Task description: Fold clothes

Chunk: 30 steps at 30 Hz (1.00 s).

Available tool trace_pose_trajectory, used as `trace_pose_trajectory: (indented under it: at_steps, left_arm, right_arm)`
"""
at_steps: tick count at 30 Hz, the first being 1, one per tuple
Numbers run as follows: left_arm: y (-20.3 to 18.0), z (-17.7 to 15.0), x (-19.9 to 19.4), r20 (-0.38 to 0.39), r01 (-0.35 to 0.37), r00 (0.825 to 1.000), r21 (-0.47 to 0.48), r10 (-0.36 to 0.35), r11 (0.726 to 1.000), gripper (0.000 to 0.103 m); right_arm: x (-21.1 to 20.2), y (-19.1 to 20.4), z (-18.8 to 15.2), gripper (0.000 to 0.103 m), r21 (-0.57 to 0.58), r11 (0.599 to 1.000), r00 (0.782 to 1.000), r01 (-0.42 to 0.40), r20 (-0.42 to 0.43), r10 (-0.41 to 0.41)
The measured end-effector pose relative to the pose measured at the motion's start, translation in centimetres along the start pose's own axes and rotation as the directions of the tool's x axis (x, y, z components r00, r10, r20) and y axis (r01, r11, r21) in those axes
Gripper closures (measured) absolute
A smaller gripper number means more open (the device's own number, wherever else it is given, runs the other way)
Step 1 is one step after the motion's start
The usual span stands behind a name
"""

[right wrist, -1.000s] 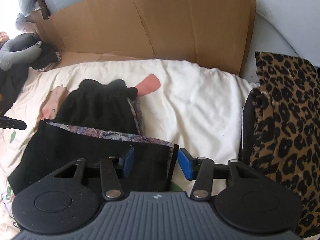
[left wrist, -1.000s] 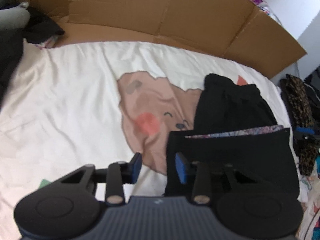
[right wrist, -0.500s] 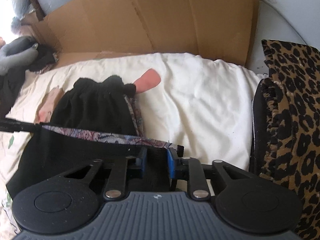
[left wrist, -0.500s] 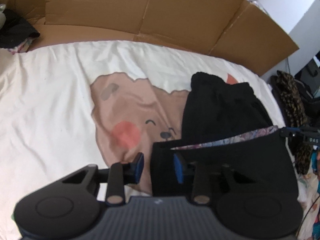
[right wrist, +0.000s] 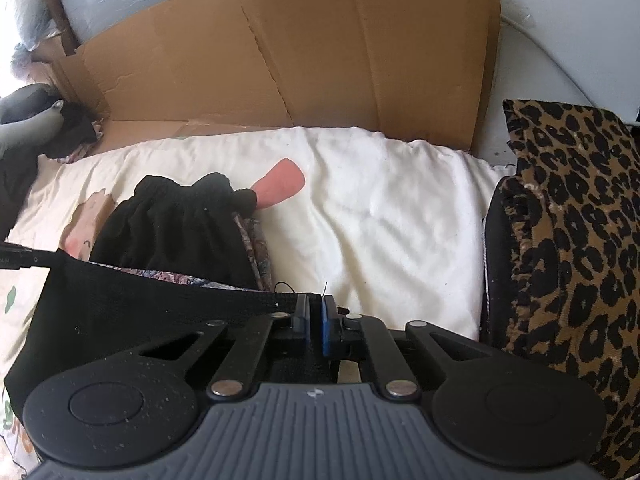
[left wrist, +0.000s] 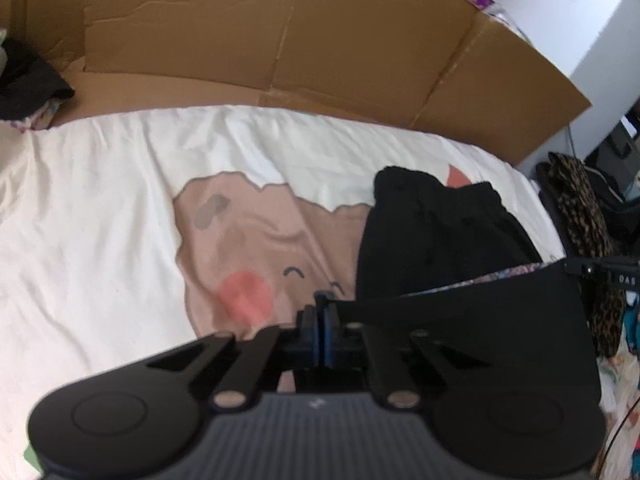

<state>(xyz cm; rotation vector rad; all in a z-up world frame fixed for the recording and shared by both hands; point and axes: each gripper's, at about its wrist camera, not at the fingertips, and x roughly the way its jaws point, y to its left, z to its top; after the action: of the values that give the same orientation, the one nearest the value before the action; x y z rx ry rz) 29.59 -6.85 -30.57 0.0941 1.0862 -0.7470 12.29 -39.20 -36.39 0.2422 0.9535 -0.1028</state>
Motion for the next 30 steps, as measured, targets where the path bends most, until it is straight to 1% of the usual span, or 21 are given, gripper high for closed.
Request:
trace_pose_trajectory:
  at_steps: [2,5,6,7,8,9,10,11,12,13,19,23,27,29,30]
  left_arm:
    - [-0.1,-0.1,0.5,-0.012,-0.012,1.0,0.008,0.012,1.0,0.1]
    - [-0.1,-0.5,1.3,-0.034,-0.021,0.999,-0.012,0.021,1.0,0.098]
    - [-0.1,-0.5,1.5,-0.036,-0.026,0.999,-0.016,0.026,1.0,0.093]
    - [-0.2,-0.6,1.4,-0.031,-0.04,0.999,-0.021,0.039,0.999,0.085]
    - [-0.2,-0.7,1.4,-0.025,-0.047,0.999,-0.025,0.046,0.999,0.08]
    - [-0.2,-0.8,1.3,-0.021,-0.044,0.999,-0.031,0.043,0.999,0.073]
    - [-0.1,-0.9,1.2,-0.018,-0.039,0.999,-0.038,0.039,0.999,0.07]
    - [-0.1,-0.9,1.2,-0.018,-0.035,0.999,-0.044,0.034,0.998,0.07]
    - [0.0,-1.0,1.4,-0.023,-0.034,0.999,-0.048,0.033,0.998,0.069]
    - [0.1,-1.1,1.6,-0.028,-0.034,0.999,-0.05,0.033,0.998,0.069]
    - [-0.4,-1.7,2.3,-0.04,-0.039,0.998,-0.025,0.038,0.999,0.069]
    - [-0.6,-1.8,2.8,-0.055,-0.049,0.997,-0.021,0.048,0.999,0.068]
    - [-1.1,-1.5,3.2,-0.059,-0.069,0.996,0.002,0.069,0.998,0.068]
    - [-1.3,-1.5,3.4,-0.057,-0.077,0.995,0.01,0.077,0.997,0.068]
    - [-1.3,-1.5,3.5,-0.057,-0.079,0.995,0.01,0.08,0.997,0.068]
  right_arm:
    - [0.3,-0.2,0.0,0.1,0.006,1.0,1.0,0.004,-0.004,-0.004]
    - [0.9,-0.4,0.1,0.099,0.014,1.0,1.0,0.011,-0.01,-0.011]
    - [1.1,-0.5,-0.1,0.099,0.027,1.0,1.0,0.01,-0.017,-0.009]
    - [1.1,-0.6,-0.2,0.095,0.038,0.999,1.0,0.011,-0.022,-0.01]
    - [0.8,-0.8,-0.3,0.09,0.056,0.998,1.0,0.008,-0.014,-0.007]
    - [0.6,-1.1,-0.4,0.08,0.073,0.997,1.0,0.005,-0.006,-0.004]
    - [0.3,-1.3,-0.5,0.064,0.09,0.996,1.0,0.001,0.001,-0.001]
    - [0.1,-1.6,-0.6,0.06,0.104,0.995,1.0,-0.006,0.012,0.005]
    - [-0.1,-1.8,-0.7,0.059,0.118,0.993,1.0,-0.013,0.022,0.011]
    - [0.1,-1.9,-0.7,0.059,0.113,0.994,1.0,-0.004,0.012,0.002]
    - [1.8,-1.6,-1.4,0.059,0.104,0.994,1.0,-0.013,-0.022,0.016]
    - [3.0,-1.6,-1.7,0.059,0.103,0.995,0.999,-0.004,-0.046,0.009]
    - [3.4,-0.6,-1.7,0.06,0.031,0.999,0.999,0.024,-0.044,-0.022]
    - [3.4,0.3,-1.8,0.067,-0.025,0.999,0.998,0.044,-0.04,-0.045]
    - [3.4,0.4,-1.8,0.068,-0.026,0.999,0.998,0.044,-0.037,-0.045]
